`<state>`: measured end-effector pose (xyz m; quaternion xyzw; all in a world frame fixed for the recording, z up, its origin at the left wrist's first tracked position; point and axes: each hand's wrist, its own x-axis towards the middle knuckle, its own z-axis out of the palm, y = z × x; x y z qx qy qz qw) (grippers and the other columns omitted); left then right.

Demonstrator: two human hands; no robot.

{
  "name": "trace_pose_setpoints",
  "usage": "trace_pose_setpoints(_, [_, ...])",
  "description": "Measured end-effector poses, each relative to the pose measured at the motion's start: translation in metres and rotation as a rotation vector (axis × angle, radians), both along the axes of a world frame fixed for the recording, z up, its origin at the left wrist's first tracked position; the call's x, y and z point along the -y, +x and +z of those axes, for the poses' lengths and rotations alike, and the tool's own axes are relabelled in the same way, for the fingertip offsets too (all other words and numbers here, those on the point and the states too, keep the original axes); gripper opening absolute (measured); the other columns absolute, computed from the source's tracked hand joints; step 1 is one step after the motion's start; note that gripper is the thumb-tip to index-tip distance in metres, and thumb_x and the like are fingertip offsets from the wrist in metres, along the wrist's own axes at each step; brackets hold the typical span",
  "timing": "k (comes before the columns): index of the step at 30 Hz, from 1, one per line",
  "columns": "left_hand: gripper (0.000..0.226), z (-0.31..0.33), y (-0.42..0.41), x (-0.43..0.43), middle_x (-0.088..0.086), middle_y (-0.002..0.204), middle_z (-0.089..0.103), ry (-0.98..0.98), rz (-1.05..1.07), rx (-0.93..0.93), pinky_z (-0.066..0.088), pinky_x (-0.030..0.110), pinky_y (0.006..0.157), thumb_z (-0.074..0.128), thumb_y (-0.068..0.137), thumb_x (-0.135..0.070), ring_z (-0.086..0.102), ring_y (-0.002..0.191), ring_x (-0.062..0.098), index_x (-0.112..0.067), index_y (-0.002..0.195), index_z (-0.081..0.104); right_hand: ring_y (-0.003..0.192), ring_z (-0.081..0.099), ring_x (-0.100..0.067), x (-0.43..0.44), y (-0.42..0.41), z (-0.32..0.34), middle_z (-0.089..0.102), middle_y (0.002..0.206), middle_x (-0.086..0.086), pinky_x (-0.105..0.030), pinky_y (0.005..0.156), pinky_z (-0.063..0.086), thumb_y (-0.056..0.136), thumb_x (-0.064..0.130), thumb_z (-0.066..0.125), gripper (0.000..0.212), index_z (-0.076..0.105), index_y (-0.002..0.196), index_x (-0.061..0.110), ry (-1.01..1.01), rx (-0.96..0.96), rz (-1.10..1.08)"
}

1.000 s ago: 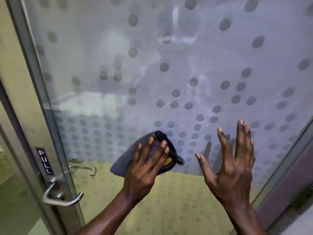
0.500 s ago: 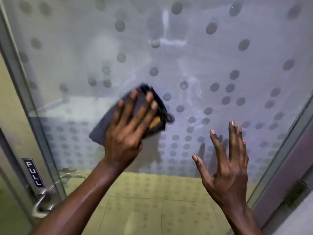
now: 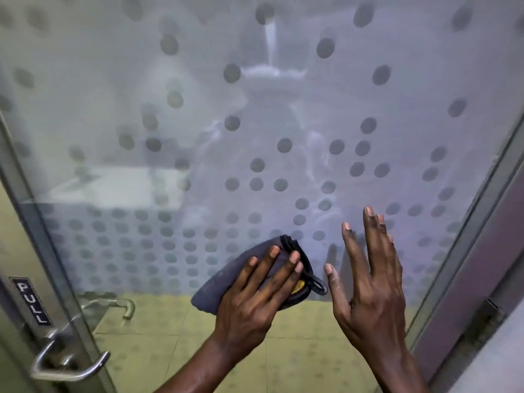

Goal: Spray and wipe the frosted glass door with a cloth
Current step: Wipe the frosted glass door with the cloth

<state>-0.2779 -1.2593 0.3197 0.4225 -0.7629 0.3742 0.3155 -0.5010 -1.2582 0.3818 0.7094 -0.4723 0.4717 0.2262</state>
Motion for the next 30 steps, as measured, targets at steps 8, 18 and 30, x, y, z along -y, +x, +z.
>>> trace_pose_setpoints(8, [0.071,0.112,-0.032,0.014,0.007,0.176,0.041,-0.147,-0.067,-0.155,0.025,0.053,0.139,0.009,0.108,0.005,0.032,0.167,0.038,-0.010,0.167,0.045,0.165,0.024,-0.045,0.005,-0.031,-0.008,0.024,0.176,-0.028,-0.065,0.126,0.033,0.100,0.030,0.063,0.063,0.051,0.159,0.012,-0.045,0.108,-0.234])
trace_pose_setpoints(18, [0.061,0.075,-0.083,0.017,0.007,0.179,0.037,-0.138,-0.073,-0.086,0.027,0.046,0.140,0.019,0.114,0.004,0.027,0.170,0.034,-0.008,0.169,0.042,0.164,0.026,-0.047,0.016,-0.059,-0.014,0.024,0.177,-0.026,-0.059,0.128,0.029,0.100,0.030,0.063,0.062,0.052,0.159,0.016,-0.036,0.136,-0.217])
trace_pose_setpoints(30, [0.067,0.129,-0.104,0.021,0.009,0.176,0.041,-0.146,-0.120,-0.090,0.029,0.052,0.138,0.012,0.111,0.005,0.031,0.167,0.038,-0.008,0.167,0.044,0.159,0.038,-0.044,0.012,-0.099,-0.008,0.035,0.174,-0.020,-0.057,0.117,0.040,0.105,0.021,0.060,0.052,0.056,0.157,0.014,-0.037,0.005,-0.177])
